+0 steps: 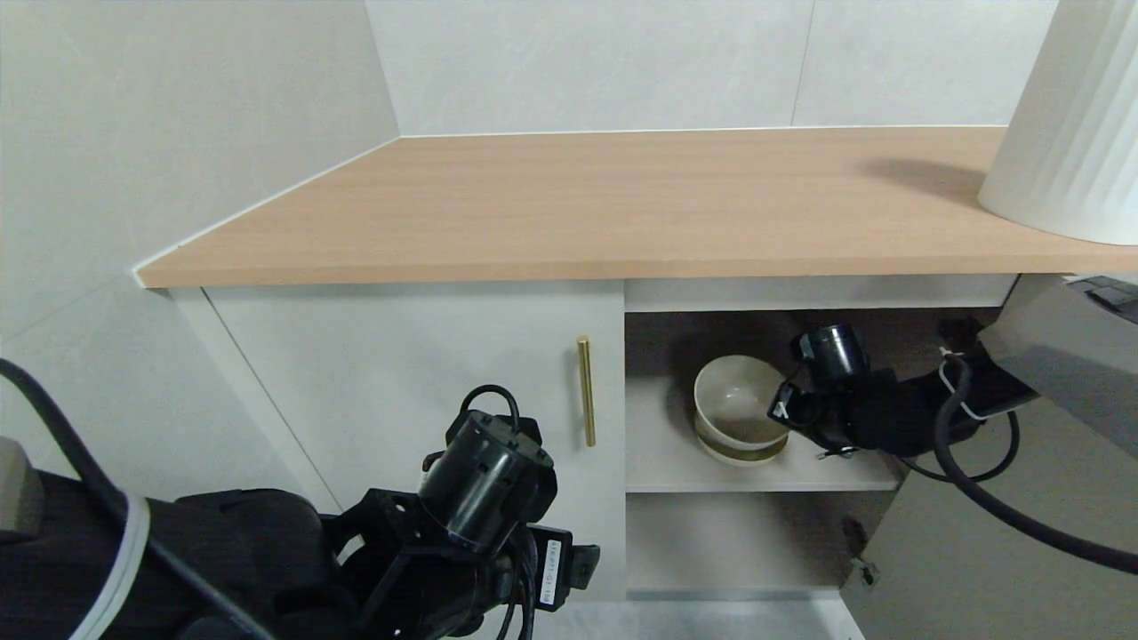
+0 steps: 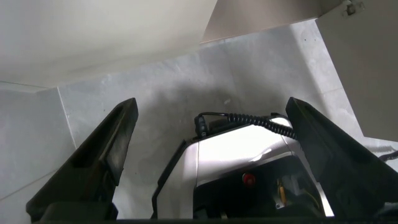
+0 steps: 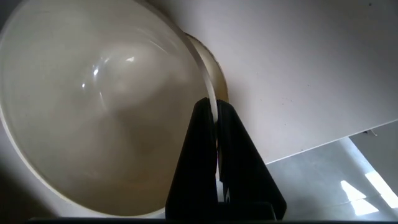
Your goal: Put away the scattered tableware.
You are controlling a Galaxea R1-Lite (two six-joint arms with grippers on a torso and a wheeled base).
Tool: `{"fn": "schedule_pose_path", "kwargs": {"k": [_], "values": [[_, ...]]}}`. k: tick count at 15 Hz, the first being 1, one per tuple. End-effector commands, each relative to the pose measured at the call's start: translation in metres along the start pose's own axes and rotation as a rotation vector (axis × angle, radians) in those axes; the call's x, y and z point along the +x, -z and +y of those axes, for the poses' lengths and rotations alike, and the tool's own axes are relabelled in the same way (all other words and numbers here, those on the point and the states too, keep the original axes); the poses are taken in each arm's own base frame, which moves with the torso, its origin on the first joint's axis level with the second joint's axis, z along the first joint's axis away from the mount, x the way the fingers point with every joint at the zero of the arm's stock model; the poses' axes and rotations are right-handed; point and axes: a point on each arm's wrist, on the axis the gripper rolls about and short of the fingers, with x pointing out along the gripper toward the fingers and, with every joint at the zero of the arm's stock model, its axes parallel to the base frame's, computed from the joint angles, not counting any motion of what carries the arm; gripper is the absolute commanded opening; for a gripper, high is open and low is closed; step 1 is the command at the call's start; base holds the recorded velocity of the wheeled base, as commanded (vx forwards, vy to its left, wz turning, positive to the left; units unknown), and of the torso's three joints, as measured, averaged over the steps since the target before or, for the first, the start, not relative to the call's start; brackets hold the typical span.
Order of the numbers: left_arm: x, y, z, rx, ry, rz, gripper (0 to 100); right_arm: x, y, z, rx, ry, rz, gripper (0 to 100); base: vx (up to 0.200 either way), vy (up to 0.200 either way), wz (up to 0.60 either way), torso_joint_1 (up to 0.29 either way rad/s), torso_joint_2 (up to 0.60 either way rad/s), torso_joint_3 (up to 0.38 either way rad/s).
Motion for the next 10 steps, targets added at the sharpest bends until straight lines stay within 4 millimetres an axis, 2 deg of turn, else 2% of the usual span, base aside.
{"fn": "schedule_pose_path", "kwargs": {"k": [1, 10], "values": [[-0.0001, -0.0001, -0.0001, 0.000, 0.000, -0.001, 100, 0.0032, 0.0030, -0.0011, -0.004, 0.007, 0.008, 0, 0.000, 0.000, 0.00, 0.000, 0.00, 0.000], [0.0008, 0.0003, -0.0001, -0.001, -0.001, 0.002, 100, 0.0063, 0.0080, -0.0016, -0.015, 0.012, 0.021, 0, 0.000, 0.000, 0.00, 0.000, 0.00, 0.000]]}}
